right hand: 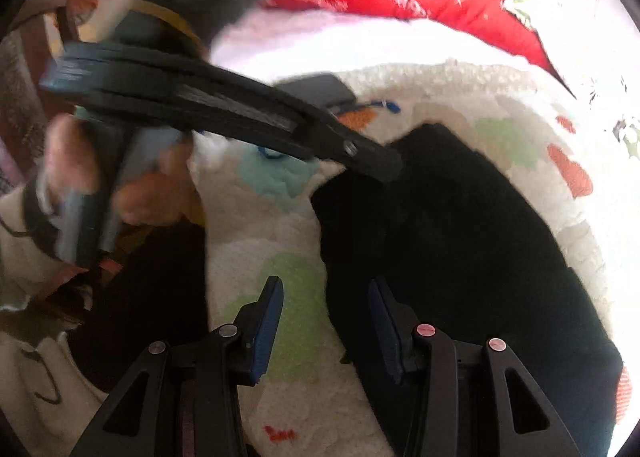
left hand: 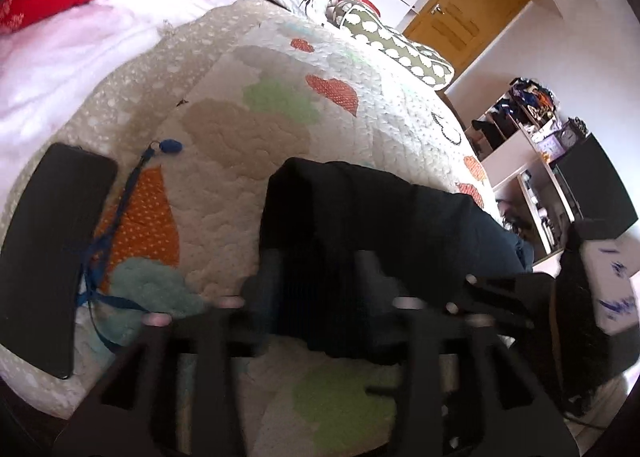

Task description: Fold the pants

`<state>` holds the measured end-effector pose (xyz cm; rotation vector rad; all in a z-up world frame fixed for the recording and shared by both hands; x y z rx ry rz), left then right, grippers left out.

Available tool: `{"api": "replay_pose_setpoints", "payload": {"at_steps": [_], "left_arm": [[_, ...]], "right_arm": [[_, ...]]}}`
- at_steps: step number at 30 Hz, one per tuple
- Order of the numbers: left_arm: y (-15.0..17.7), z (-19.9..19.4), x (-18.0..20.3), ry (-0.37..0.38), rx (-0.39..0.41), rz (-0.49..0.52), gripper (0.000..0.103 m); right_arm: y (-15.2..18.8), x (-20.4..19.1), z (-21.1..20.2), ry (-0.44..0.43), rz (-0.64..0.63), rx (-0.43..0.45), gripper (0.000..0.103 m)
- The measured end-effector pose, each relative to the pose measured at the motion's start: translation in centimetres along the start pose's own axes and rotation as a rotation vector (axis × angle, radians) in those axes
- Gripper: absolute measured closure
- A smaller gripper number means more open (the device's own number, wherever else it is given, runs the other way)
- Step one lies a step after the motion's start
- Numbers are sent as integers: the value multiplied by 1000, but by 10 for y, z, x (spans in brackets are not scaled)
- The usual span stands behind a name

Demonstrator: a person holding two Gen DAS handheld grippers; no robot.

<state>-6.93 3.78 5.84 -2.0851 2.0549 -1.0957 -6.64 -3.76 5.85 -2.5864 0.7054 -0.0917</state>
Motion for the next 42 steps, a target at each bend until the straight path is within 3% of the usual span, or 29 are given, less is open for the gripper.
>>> {"api": "replay_pose_setpoints", "payload": {"at_steps": [1, 2, 3, 4, 6, 7, 9, 14, 18, 24, 27, 30, 31, 32, 34, 35, 37, 39, 42], "left_arm": [[0, 0, 2, 14, 1, 2, 38], [-1, 2, 2, 21, 3, 5, 38], [-3, 4, 4, 19, -1, 12, 38], [-4, 9, 7, 17, -8, 25, 39], [-6, 19, 16, 18, -38, 71, 70], [-7, 25, 21, 12, -59, 95, 91], [-11, 30, 27, 21, -55, 109, 95], [-29, 7, 32, 93, 11, 108, 100], [-30, -8, 27, 81, 40, 111, 100], [-6, 4, -2, -19, 4, 72, 100], [-2, 5, -6, -21, 7, 44, 100], [-4, -5, 8, -31, 46, 60, 100], [-5, -8, 14, -43, 60, 71, 100], [-5, -10, 22, -50, 72, 91, 100], [-8, -12, 39, -51, 90, 121, 100], [-10, -10, 46, -56, 95, 129, 100], [-14, -2, 59, -85, 109, 142, 100], [-17, 7, 67, -118, 117, 135, 100], [-20, 20, 77, -212, 148, 169, 99]], "right_arm": [[-1, 2, 1, 11, 10, 4, 60], [-2, 6, 0, 13, 27, 19, 66], [-2, 12, -2, 4, 60, 47, 79], [-2, 17, -4, -15, 82, 59, 83], [-1, 28, -6, -97, 149, 76, 94], [1, 32, -7, -114, 169, 85, 95], [1, 33, -5, -121, 182, 87, 98], [-2, 35, -25, -169, 223, 156, 98], [-14, 32, -39, -223, 235, 203, 98], [-26, 17, 12, -241, 223, 98, 98], [-23, 21, 19, -247, 247, 53, 97], [-13, 31, -23, -257, 298, 135, 97], [0, 41, -54, -258, 332, 219, 97], [10, 48, -71, -244, 356, 264, 95], [47, 72, -117, -128, 434, 360, 86], [68, 85, -134, -18, 467, 372, 74], [101, 109, -149, 150, 528, 341, 64], [128, 131, -151, 269, 601, 279, 64], [159, 155, -142, 298, 705, 278, 64]]}}
Point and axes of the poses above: each gripper's, at about its wrist camera, not at the fingertips, and z roughly the way its jaws point, x to its right, y to its underside, the point moved 1 cm from there along z, roughly the way its jaws point, and after that the axes turned 3 degrees about -x, right-handed, at the moved point
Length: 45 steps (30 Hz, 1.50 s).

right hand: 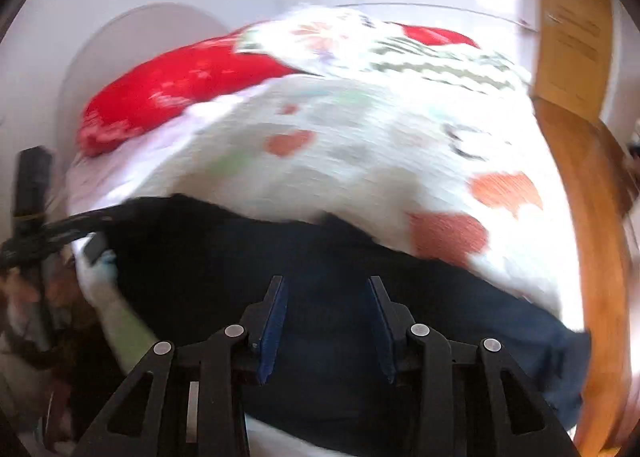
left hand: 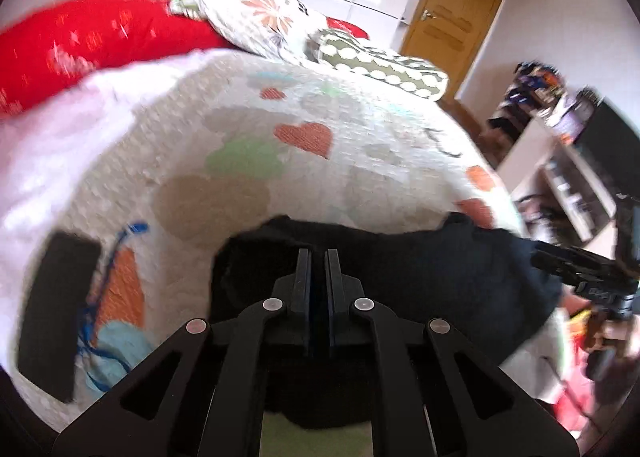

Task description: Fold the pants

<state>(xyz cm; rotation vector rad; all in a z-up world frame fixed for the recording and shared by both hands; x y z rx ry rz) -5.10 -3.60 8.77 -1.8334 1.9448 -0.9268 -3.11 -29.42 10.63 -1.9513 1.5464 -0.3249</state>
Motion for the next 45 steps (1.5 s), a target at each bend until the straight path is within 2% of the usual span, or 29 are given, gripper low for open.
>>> {"api": "replay_pose_setpoints", "payload": {"at_steps": [1, 3, 5, 7, 9, 10, 12, 13, 14, 16, 21, 24, 26, 27, 28, 29, 31, 33, 37, 39, 42, 45], "left_arm": [[0, 7, -1, -61, -3, 7, 99], [-1, 16, -17, -117, -32, -43, 99], [0, 15, -38, -120, -44, -106, 98], [2, 4, -57, -94, -50, -163, 93], [3, -15, -62, -124, -12, -164, 93], [2, -24, -59, -135, 11, -147, 93], [-2, -40, -47, -94, 45, -118, 90], [-3, -44, -41, -63, 56, -108, 80], [-4, -45, -34, -34, 61, -101, 62], [-6, -39, -20, 7, 65, -89, 50], [-1, 8, -3, -14, -12, -53, 50], [5, 44, -11, -79, -70, -76, 50], [9, 58, -22, -133, -85, -107, 49], [8, 65, -29, -150, -91, -127, 47], [8, 71, -38, -154, -105, -152, 33], [9, 78, -47, -140, -135, -196, 30], [11, 78, -55, -91, -145, -250, 30], [11, 74, -52, -109, -136, -221, 30], [17, 59, -40, -136, -118, -193, 30], [20, 49, -35, -144, -93, -187, 30], [18, 28, -18, -142, -46, -148, 30], [11, 12, 4, -128, -7, -90, 30]], "right_arm": [[3, 5, 7, -29, 28, -7, 64], [3, -3, 23, -68, 23, -9, 64], [-4, -15, 40, -72, -9, -12, 64], [-18, -30, 61, -91, -58, -19, 64], [-25, -41, 80, -129, -112, -30, 64], [-26, -45, 93, -116, -128, -51, 64], [-25, -46, 121, -9, -137, -127, 64], [-26, -46, 122, -5, -136, -124, 64], [-27, -46, 119, -5, -130, -111, 64], [-30, -44, 105, -7, -101, -84, 64], [-28, -45, 79, -67, -79, -24, 64], [-27, -52, 83, -81, -96, -15, 64], [-27, -55, 101, -80, -106, -40, 64], [-26, -56, 110, -62, -116, -56, 64], [-25, -51, 125, 9, -120, -80, 64], [-25, -46, 126, 24, -105, -73, 64], [-28, -29, 120, -24, -18, -44, 64], [-28, -18, 106, 52, 15, -31, 64], [-9, -17, 75, -25, 15, -17, 63], [5, -19, 70, -18, -19, -17, 61], [21, -15, 74, 19, -24, -67, 61], [28, -11, 40, -4, 25, -30, 61]]}}
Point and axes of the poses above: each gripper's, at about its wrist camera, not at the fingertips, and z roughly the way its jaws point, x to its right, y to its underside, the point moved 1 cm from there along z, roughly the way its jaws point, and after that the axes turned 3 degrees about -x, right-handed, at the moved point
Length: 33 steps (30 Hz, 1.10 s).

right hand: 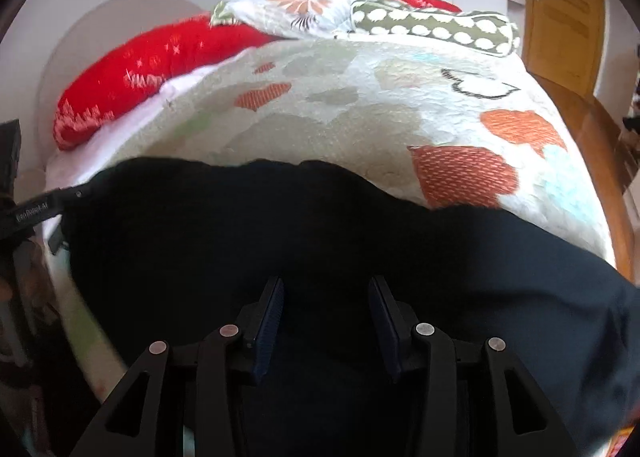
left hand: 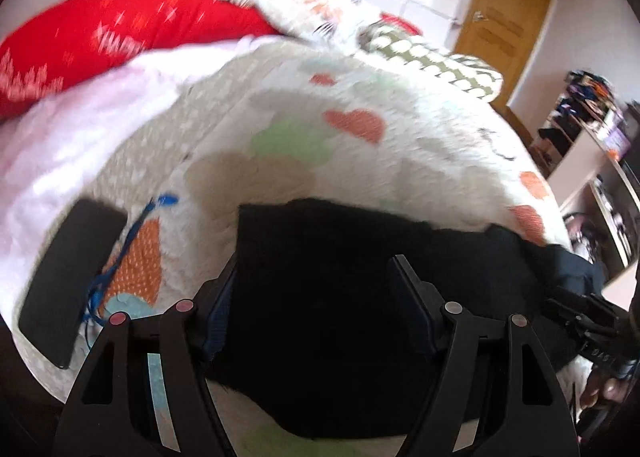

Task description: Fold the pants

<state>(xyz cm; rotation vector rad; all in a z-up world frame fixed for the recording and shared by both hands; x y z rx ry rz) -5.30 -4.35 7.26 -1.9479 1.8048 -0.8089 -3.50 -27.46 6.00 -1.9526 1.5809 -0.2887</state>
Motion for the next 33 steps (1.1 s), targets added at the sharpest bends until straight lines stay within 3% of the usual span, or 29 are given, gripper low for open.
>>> {"api": "replay_pose_setpoints", "payload": {"at_steps": [4, 11, 17, 22, 33], "left_arm": [[-3, -14, 32, 27, 23, 66, 30], [0, -6, 74, 44, 10, 135, 30], [3, -2, 110, 82, 9, 206, 30], [1, -1, 147, 120, 24, 297, 30], [4, 61, 267, 323, -164, 517, 30]], "right_arm": [[22, 20, -42, -22, 87, 61, 59], [66, 56, -88, 61, 170, 89, 59], [101, 87, -100, 90, 246, 68, 59], [115, 114, -94, 56, 353, 75, 54], [121, 150, -91, 12, 480, 148, 42]]}}
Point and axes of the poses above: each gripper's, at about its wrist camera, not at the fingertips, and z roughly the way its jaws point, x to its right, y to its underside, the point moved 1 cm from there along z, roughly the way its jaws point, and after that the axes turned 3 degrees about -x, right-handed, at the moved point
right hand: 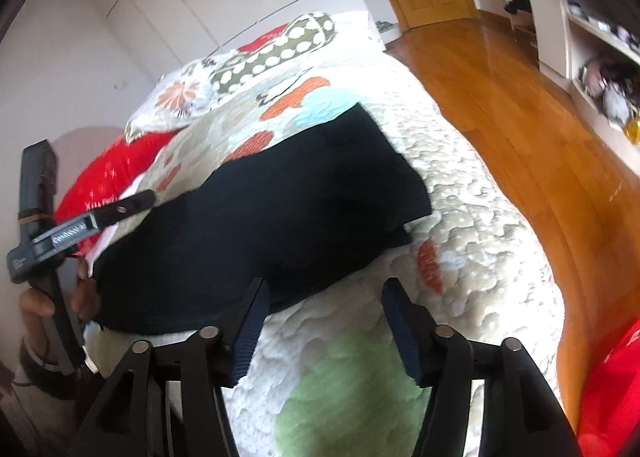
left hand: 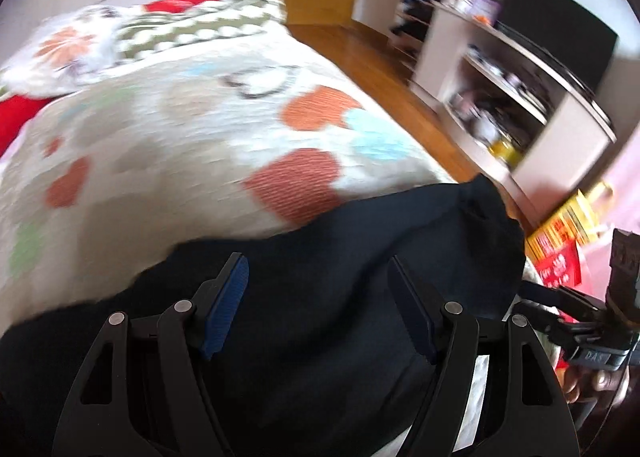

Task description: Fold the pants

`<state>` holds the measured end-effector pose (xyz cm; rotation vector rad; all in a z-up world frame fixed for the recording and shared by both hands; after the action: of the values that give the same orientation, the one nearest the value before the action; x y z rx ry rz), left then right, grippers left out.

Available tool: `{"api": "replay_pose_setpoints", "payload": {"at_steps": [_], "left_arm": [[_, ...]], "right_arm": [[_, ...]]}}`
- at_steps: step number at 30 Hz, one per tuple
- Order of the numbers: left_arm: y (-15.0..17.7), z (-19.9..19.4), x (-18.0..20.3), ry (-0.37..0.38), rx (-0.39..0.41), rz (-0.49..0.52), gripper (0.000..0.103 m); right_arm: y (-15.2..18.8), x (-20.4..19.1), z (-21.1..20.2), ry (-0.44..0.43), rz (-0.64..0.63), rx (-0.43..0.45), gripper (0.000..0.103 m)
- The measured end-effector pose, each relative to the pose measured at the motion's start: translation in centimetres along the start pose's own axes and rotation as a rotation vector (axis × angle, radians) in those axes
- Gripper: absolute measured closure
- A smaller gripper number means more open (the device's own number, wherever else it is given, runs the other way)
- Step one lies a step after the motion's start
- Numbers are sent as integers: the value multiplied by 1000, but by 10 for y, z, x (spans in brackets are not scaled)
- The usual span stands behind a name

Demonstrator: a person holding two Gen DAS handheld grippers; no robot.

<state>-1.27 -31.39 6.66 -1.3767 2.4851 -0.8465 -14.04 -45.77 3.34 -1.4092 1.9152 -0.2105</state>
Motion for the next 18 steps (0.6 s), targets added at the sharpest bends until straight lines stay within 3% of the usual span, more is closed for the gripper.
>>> {"api": "replay_pose_setpoints", "payload": {"at_steps": [4, 9, 10, 14, 16, 17, 18], "left_arm": [[-22, 37, 35, 34, -45, 86, 30], [-37, 93, 48, 1, -140, 64, 30], [-39, 98, 48, -1, -126, 47, 26], [-40, 94, 44, 5, -100, 24, 25], [-37, 84, 38, 18, -92, -3, 25], [-35, 79, 32, 17, -89, -16, 25], [-32, 71, 25, 7, -84, -31, 25]], "right_arm": [[-6, 13, 10, -40, 54, 15, 40], [-13, 15, 21, -83, 88, 54, 26], [-14, 13, 24, -88, 84, 64, 25], [-21, 6, 33, -66, 65, 63, 22], [-24, 5, 33, -57, 71, 70, 37], [-25, 8, 32, -44, 80, 84, 56], [-25, 10, 30, -47, 97, 97, 65]]}}
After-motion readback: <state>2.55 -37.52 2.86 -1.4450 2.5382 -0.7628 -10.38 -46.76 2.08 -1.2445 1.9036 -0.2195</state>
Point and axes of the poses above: each gripper's, at about its wrist camera, not at the fingertips, and z roughly the way its jaws point, x to its right, y to its underside, the point moved 1 cm from there along z, roughly the way its jaws point, and after that the axes turned 3 degrees about -x, right-handed, at the moved point
